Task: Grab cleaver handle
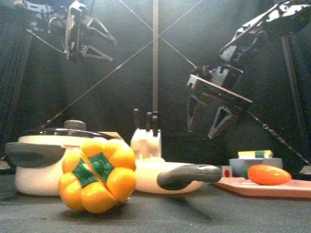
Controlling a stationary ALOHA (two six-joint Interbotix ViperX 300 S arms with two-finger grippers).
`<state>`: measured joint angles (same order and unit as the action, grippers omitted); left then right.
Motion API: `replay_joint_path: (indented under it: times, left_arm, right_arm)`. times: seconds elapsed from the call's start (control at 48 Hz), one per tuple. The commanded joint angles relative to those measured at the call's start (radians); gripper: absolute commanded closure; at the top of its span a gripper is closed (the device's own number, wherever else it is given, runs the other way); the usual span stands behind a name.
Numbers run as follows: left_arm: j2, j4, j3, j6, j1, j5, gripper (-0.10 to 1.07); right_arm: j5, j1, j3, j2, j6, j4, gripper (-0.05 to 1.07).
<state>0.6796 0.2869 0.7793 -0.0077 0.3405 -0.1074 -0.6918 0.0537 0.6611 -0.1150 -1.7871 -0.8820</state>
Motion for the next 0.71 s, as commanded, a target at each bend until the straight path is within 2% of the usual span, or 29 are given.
replay_joint_path:
  times: [0.0, 0.167, 0.458, 0.688]
  left_arm:
    - [-0.020, 0.028, -0.043, 0.000, 0.011, -0.025, 0.06]
    - [-0.080, 0.067, -0.075, 0.000, 0.026, -0.094, 0.06]
    - [-0.140, 0.052, -0.110, -0.009, 0.038, -0.133, 0.10]
    - [-0.149, 0.021, -0.112, -0.092, 0.086, -0.167, 0.17]
  right_arm:
    - [0.003, 0.005, -0.017, -0.020, 0.003, -0.003, 0.08]
    - [0.002, 0.005, -0.015, -0.018, 0.005, 0.002, 0.08]
    - [0.002, 0.003, -0.008, -0.018, 0.002, 0.009, 0.08]
    - [0.002, 0.002, -0.006, -0.020, -0.002, 0.011, 0.08]
